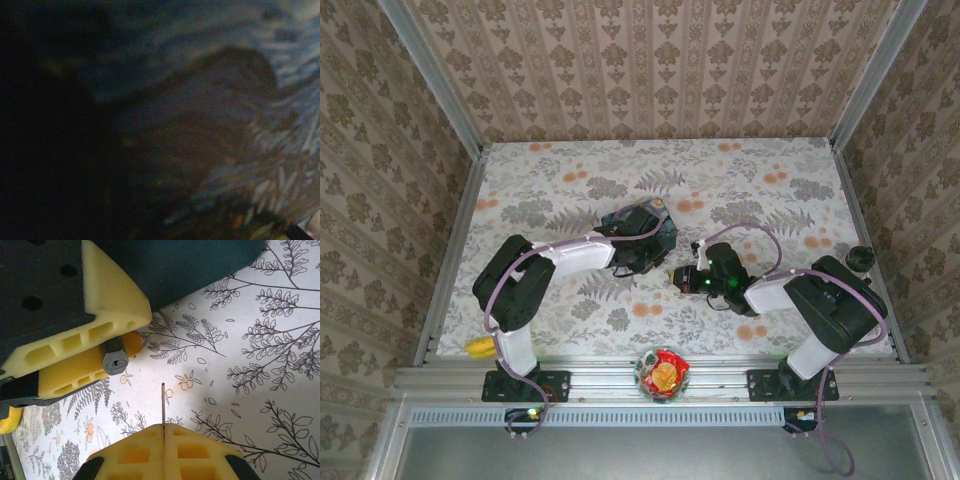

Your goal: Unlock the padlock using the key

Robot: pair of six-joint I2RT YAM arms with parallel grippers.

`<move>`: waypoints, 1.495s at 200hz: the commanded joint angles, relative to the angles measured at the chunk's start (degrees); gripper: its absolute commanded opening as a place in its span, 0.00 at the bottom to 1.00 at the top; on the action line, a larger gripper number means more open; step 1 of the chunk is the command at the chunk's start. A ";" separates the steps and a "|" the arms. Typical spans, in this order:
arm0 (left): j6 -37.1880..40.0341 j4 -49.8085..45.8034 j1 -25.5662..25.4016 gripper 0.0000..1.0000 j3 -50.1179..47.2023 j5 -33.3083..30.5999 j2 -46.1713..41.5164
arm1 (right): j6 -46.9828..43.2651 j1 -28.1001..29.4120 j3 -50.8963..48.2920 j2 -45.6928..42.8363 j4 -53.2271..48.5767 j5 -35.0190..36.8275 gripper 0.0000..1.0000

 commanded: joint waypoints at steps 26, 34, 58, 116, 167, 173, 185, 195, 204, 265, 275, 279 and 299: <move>-3.01 0.56 0.16 0.09 -1.03 0.11 -1.84 | -0.73 -0.17 -0.93 -2.21 4.35 -1.84 0.00; -3.10 0.53 0.14 0.09 -1.15 0.12 -1.78 | -0.48 -0.09 -0.81 -2.02 5.14 -2.23 0.00; -3.06 0.77 0.14 0.09 -1.21 0.20 -1.67 | -0.28 0.25 -0.23 -1.40 6.17 -2.55 0.00; -3.44 1.65 0.34 0.09 -1.48 1.08 -1.24 | -0.34 0.44 0.65 -0.17 6.90 -2.10 0.00; -3.21 1.67 0.37 0.09 -1.37 1.61 -1.12 | -0.19 0.44 1.69 1.19 7.58 -1.17 0.00; -3.27 1.70 0.32 0.09 -1.34 1.69 -1.05 | -0.16 0.44 1.83 1.36 7.82 -1.24 0.00; -3.28 1.72 0.35 0.09 -1.30 1.84 -0.98 | -0.11 0.44 2.13 1.59 7.96 -1.34 0.00; -3.24 1.76 0.32 0.09 -1.28 1.96 -0.88 | -0.11 0.44 2.40 1.71 8.05 -1.43 0.00; -3.27 1.76 0.34 0.09 -1.25 2.04 -0.80 | -0.19 0.44 2.57 1.69 7.96 -1.44 0.00; -3.08 1.67 0.23 0.09 -1.17 2.57 -0.77 | -0.24 0.44 2.86 1.60 7.36 1.05 0.00; -3.15 1.67 0.28 0.09 -1.11 2.62 -0.79 | -0.28 0.44 2.86 1.60 7.30 1.63 0.00; -3.22 1.67 0.24 0.09 -1.14 2.66 -0.80 | -0.29 0.42 2.85 1.60 7.26 1.85 0.00; -3.25 1.49 0.25 0.09 -1.19 2.66 -0.93 | -0.19 0.44 2.85 1.60 7.34 2.31 0.00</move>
